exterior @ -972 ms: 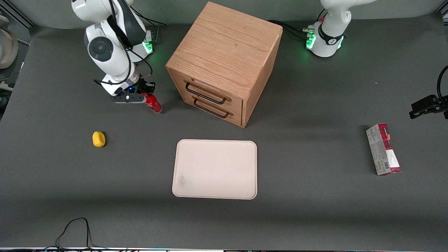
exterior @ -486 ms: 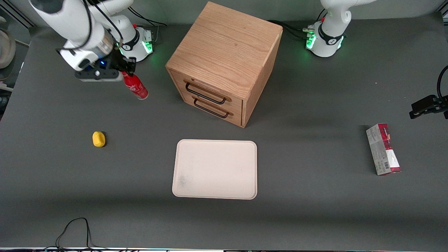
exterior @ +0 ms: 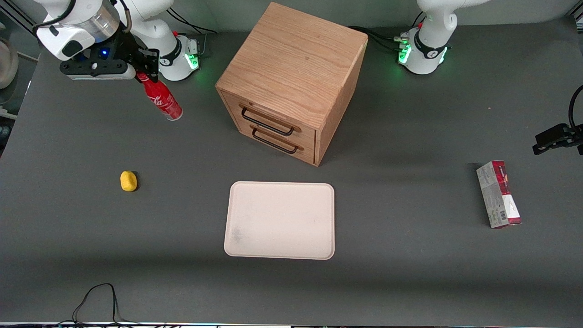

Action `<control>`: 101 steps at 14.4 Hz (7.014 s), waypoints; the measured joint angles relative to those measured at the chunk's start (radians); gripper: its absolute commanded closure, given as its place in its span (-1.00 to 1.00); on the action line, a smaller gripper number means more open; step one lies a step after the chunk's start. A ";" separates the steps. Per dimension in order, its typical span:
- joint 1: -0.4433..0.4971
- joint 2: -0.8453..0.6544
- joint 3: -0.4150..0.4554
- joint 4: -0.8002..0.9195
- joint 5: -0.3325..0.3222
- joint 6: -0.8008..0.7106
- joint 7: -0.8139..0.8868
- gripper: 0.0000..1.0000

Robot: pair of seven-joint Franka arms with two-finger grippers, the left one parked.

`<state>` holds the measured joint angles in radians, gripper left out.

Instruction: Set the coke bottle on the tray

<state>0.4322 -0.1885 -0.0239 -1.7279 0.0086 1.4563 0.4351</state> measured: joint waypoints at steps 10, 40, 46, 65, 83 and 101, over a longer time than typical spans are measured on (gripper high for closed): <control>0.006 0.664 0.020 0.751 0.014 -0.085 0.000 1.00; -0.001 1.138 0.030 0.878 -0.003 0.233 0.001 1.00; -0.001 1.150 0.028 0.877 -0.006 0.257 0.009 0.28; 0.007 0.928 0.032 0.909 -0.012 -0.036 0.062 -1.00; -0.056 0.249 -0.210 0.270 -0.016 -0.098 -0.208 -1.00; -0.471 0.132 0.051 0.118 -0.017 0.020 -0.375 -1.00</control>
<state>-0.0386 -0.0566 0.0275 -1.6099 -0.0082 1.4767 0.0600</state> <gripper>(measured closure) 0.000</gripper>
